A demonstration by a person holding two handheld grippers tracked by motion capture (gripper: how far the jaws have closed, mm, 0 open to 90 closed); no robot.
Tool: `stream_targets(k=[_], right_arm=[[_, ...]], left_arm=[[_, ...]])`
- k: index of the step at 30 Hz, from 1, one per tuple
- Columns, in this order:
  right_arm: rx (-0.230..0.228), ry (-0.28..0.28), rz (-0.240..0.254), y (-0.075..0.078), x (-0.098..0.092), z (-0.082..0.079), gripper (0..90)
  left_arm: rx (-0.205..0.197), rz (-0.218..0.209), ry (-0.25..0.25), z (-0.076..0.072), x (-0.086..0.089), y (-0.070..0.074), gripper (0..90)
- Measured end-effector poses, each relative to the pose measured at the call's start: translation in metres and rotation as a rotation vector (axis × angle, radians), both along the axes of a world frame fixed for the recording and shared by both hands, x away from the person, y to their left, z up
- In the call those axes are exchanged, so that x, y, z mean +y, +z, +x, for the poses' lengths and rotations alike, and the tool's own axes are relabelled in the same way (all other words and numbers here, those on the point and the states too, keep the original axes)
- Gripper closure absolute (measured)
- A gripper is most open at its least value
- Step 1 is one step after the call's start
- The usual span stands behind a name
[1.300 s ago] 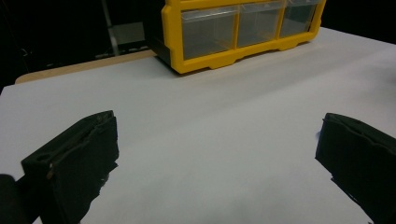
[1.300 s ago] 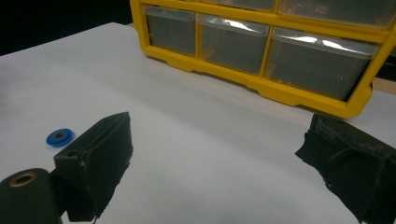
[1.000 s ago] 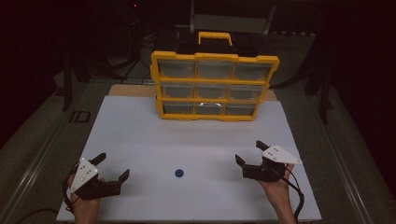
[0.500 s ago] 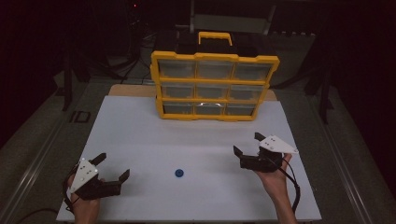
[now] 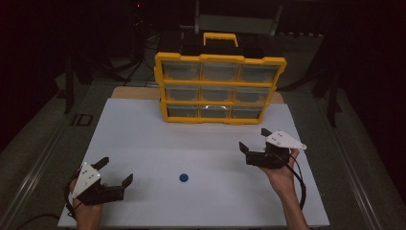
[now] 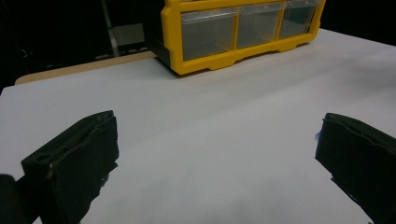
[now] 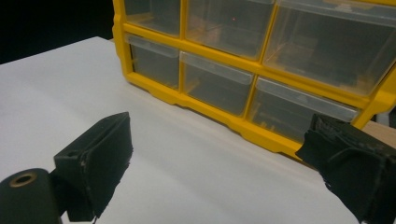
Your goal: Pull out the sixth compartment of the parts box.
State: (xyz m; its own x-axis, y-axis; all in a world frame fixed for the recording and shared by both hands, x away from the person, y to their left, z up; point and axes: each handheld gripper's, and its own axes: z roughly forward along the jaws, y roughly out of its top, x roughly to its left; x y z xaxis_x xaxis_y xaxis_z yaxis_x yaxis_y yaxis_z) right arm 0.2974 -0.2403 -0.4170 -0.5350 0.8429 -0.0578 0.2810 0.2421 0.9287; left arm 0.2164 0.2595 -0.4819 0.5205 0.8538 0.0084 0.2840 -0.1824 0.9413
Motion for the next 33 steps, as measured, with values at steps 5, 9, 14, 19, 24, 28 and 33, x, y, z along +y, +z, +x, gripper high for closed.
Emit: stream_targets(k=[5, 9, 14, 19, 24, 28, 33], right_arm=[[-0.007, -0.006, -0.014, 0.003, -0.001, 0.004, 7.6], [-0.015, -0.009, -0.037, 0.005, 0.0, 0.008, 7.6], [-0.016, -0.017, -0.051, 0.006, 0.002, 0.015, 7.6], [-0.02, -0.02, -0.062, 0.011, 0.003, 0.02, 7.6], [-0.03, -0.03, -0.086, 0.017, 0.005, 0.027, 7.7], [-0.029, -0.042, -0.106, 0.019, 0.006, 0.033, 7.7], [-0.035, -0.048, -0.139, 0.024, 0.009, 0.042, 7.7]], left_arm=[[0.002, 0.0, 0.0, 0.0, 0.0, 0.0, 0.0], [0.003, 0.002, -0.001, 0.0, -0.001, 0.0, 0.0], [0.004, 0.002, -0.002, 0.001, -0.001, -0.001, 0.0], [0.003, 0.004, -0.002, 0.001, -0.001, -0.001, 0.0], [0.004, 0.001, -0.002, 0.001, -0.001, -0.001, 0.0], [0.004, 0.001, -0.002, 0.001, -0.001, -0.001, 0.0], [0.004, 0.0, -0.003, 0.001, -0.001, -0.001, 0.0]])
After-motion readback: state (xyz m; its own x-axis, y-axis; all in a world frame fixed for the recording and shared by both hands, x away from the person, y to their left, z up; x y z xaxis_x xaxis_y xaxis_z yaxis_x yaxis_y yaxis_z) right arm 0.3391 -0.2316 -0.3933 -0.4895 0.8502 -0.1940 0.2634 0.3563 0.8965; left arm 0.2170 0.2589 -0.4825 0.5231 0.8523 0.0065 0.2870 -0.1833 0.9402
